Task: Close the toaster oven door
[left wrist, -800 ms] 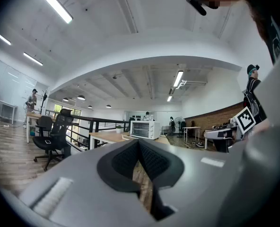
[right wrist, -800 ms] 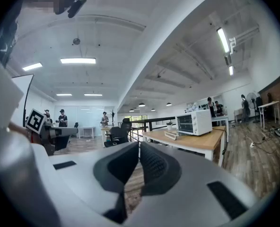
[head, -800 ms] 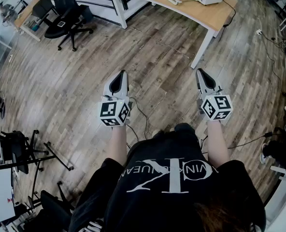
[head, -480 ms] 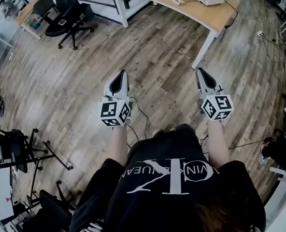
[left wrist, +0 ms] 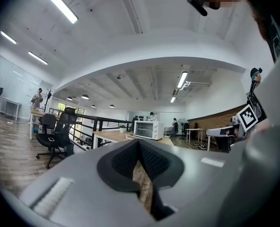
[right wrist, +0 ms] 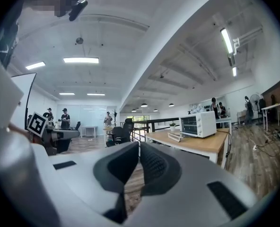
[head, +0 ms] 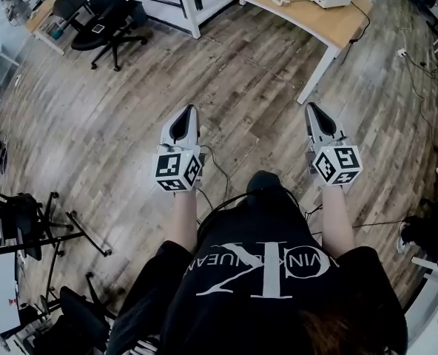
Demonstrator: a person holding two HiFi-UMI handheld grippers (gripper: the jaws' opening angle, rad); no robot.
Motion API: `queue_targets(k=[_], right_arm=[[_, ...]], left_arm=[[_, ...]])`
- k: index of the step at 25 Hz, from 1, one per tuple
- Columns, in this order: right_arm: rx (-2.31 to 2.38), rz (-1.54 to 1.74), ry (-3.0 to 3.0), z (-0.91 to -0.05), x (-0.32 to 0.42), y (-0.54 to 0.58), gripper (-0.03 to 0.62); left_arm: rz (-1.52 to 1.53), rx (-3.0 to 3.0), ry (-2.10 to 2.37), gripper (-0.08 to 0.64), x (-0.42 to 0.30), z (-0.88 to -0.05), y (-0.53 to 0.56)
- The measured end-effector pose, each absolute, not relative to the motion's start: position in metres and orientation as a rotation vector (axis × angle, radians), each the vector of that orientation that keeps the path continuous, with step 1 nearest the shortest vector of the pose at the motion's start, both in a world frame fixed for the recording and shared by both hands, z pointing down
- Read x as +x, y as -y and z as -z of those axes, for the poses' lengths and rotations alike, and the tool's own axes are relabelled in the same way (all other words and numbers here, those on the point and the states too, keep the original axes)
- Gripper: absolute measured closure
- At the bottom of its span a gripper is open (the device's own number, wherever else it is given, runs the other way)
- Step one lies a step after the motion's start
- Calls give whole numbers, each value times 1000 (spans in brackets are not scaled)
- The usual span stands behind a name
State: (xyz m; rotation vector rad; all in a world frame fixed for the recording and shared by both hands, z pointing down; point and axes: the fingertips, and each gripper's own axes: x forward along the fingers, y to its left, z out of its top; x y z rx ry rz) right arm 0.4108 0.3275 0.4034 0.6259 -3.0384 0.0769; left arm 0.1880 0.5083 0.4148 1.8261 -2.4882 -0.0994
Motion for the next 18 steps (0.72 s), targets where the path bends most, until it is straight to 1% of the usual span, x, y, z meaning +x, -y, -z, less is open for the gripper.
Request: queue_targets(k=[13,16,18], right_arm=[[607,-95,3082,-412,359,-282,569],[587,-137,3082,-417,336,-263,558],[568,-153,3079,-418,320,-249,522]], left_arm=[[78,1773,2482,549,142,-429,-470],[70,1743,2489,549,119,-432,-455],[71,1727,2490,549,103,-433,-441]])
